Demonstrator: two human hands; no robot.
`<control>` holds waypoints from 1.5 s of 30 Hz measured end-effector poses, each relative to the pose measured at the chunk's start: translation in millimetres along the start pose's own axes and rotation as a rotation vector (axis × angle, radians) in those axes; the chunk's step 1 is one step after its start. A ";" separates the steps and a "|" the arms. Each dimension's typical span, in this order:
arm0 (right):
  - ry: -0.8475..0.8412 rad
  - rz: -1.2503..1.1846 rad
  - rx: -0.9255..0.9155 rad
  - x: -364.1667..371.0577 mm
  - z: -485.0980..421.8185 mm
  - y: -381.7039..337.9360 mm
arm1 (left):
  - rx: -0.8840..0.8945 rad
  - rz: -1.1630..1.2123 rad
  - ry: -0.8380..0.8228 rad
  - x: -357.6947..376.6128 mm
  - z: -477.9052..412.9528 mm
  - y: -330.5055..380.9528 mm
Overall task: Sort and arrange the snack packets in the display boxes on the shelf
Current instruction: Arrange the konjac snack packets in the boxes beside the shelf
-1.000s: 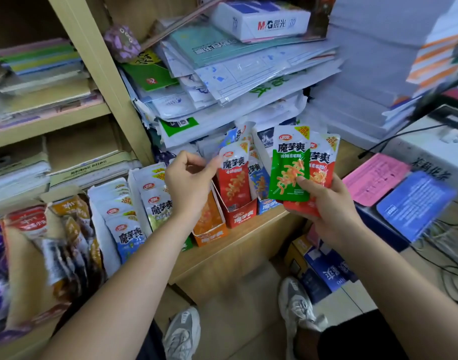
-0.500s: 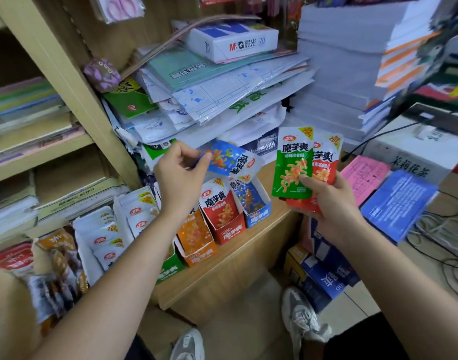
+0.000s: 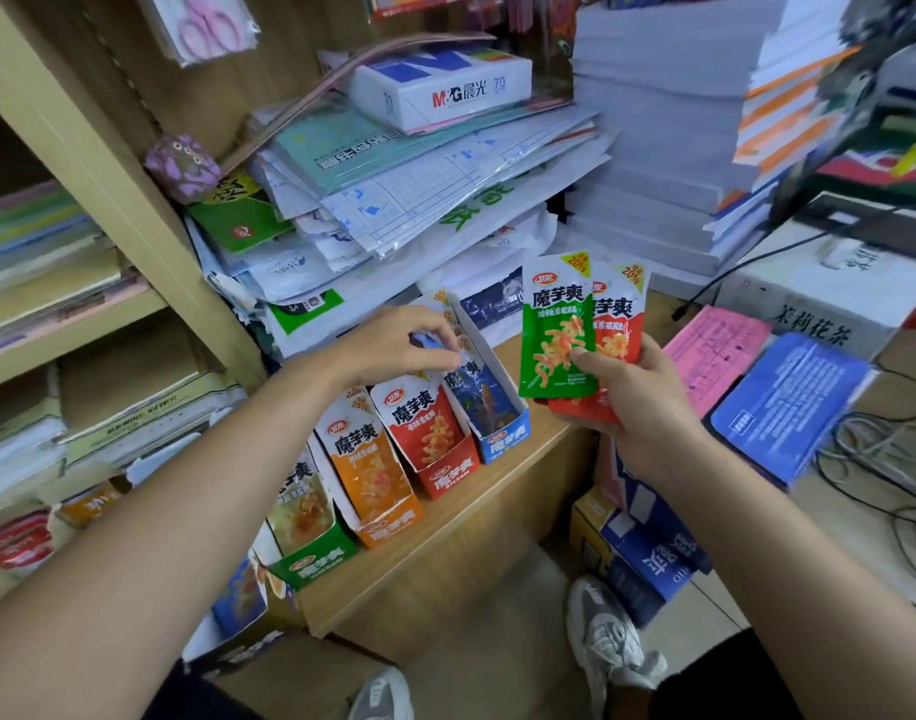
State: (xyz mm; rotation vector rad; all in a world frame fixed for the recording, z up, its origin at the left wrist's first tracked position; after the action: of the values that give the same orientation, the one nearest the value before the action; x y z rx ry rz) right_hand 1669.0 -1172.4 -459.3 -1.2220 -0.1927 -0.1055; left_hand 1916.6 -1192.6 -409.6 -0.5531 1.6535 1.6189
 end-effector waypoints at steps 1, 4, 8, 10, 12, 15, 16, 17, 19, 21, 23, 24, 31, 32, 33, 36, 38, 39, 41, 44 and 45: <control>-0.008 0.000 0.002 1.2 -0.3 0.8 | 0.014 -0.054 0.001 0.1 -1.7 0.0; -0.021 0.001 0.004 3.3 -1.3 3.5 | 0.039 -0.325 0.020 2.8 -6.9 -6.2; -0.026 0.025 0.003 6.4 -2.6 7.9 | -0.022 -0.558 0.132 6.8 -8.2 -15.2; -0.031 0.041 0.001 8.6 -2.2 9.8 | -0.067 -0.606 0.160 10.3 -10.1 -13.0; -0.029 0.060 -0.008 9.9 -2.7 10.2 | -0.121 -0.726 0.067 21.9 -16.5 -13.0; -0.016 0.074 -0.004 9.2 -3.7 10.8 | -0.224 -0.778 -0.004 29.9 -28.0 -17.0; -0.013 0.076 -0.001 8.4 -4.0 11.5 | -0.254 -0.737 0.014 28.5 -31.4 -18.6; -0.010 0.079 0.001 7.5 -4.4 12.3 | -0.274 -0.691 0.030 27.2 -34.0 -20.2; -0.010 0.087 0.001 5.9 -4.6 13.3 | -0.290 -0.630 0.038 25.8 -36.7 -22.6; -0.012 0.096 0.002 4.6 -4.6 14.3 | -0.285 -0.601 0.063 24.2 -37.5 -24.2; -0.016 0.103 0.003 4.3 -5.4 16.0 | -0.263 -0.607 0.113 23.3 -36.3 -23.2; -0.017 0.113 0.005 4.2 -6.1 17.0 | -0.253 -0.614 0.140 23.6 -35.7 -23.0; -0.012 0.196 0.021 5.7 -16.2 37.5 | -0.153 -0.317 0.344 10.5 -26.7 -10.4; -0.004 0.220 0.022 6.1 -17.5 41.4 | -0.130 -0.294 0.361 7.5 -22.8 -4.8; 0.005 0.250 0.018 6.4 -18.7 44.5 | -0.103 -0.271 0.362 5.6 -18.4 0.7; 0.034 0.303 0.008 4.4 -21.1 48.5 | 0.039 -0.160 0.353 2.0 0.4 14.6; 0.048 0.306 0.014 1.4 -22.7 49.0 | 0.233 -0.131 0.335 4.0 21.2 24.9; 0.051 0.304 0.015 0.0 -23.2 48.3 | 0.327 -0.134 0.321 7.1 34.1 29.2; 0.052 0.299 0.015 -2.7 -24.6 47.7 | 0.437 -0.132 0.309 13.6 59.8 34.5; 0.039 0.296 0.011 -3.3 -24.6 47.9 | 0.515 -0.180 0.312 25.4 88.6 32.3; 0.036 0.293 0.012 -2.9 -24.5 48.3 | 0.528 -0.200 0.312 29.0 93.7 30.7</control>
State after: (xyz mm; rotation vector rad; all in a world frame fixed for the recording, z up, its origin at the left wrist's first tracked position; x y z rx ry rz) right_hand 1677.2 -1179.1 -512.5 -1.2229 0.0178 0.1285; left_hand 1894.8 -1092.4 -404.4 -0.6875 2.0797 0.9281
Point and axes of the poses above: each hand's wrist, its own z-axis away from the middle knuckle, its own x-axis out of the palm, y = z × x, the point moved 8 cm from there along -z, towards the middle knuckle, and after that the axes turned 8 degrees about z, right-handed, at the moved point
